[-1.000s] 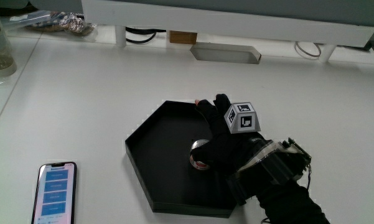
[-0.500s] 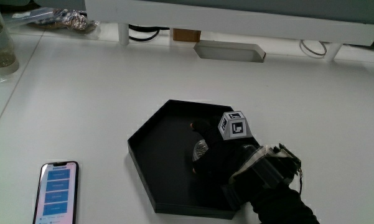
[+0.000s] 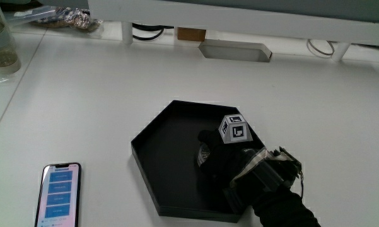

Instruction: Pick paper clip from plate

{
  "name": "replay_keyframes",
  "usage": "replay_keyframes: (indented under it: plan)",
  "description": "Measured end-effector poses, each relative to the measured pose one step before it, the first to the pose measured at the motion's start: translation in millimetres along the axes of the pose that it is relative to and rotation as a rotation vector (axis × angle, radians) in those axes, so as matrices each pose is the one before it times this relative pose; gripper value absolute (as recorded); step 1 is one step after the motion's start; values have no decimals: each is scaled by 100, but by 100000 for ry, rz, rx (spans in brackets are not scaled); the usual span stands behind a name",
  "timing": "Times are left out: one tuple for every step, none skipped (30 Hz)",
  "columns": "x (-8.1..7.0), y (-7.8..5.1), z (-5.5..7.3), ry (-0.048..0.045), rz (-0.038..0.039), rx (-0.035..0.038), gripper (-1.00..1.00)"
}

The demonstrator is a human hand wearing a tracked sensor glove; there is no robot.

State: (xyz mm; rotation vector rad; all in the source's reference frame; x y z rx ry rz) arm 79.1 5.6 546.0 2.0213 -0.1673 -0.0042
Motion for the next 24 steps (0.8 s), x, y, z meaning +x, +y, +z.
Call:
replay_keyframes:
  plan:
    - [-34,67,-28,841,1300,-237,93]
    - [-96,-148,103,-454,-489,1048,100]
    - [-34,96,-65,-361,-310,-843,100]
    - [-80,-33,-38,586,2195,-1913,100]
    - [118,250,-168,-918,-2524,-353,100]
    - [-2,15,-8,325,535,-337,100]
    - [-13,-20,10,-250,217,68,100]
    - [-47,-255,128,-381,-37,1953,100]
    - [53,150,-184,966,1209,-1459,100]
    - [29,7,-25,447,-791,-318,100]
    - [-116,-237,256,-857,277,2638,100]
    - [-33,-39,139,473,1004,-1614,100]
    - [35,-184,270,404,-3,1876,100]
    - [96,-54,151,173,359,-458,100]
    - [101,-188,227,499,1297,-471,100]
    - [172,-95,188,-555,-1270,1127,100]
    - [179,-44,124,-68,-833,-1109,100]
    - [164,-140,202,207,92,794,100]
    - [217,-113,204,236,33,1353,100]
    - [210,-176,176,1585,45,-2594,100]
    - [306,129,-11,-392,86,785,100]
    - [356,49,61,-660,-1153,866,100]
    - [360,-86,109,2376,1209,-504,100]
    - [454,126,-33,632,1136,-3054,100]
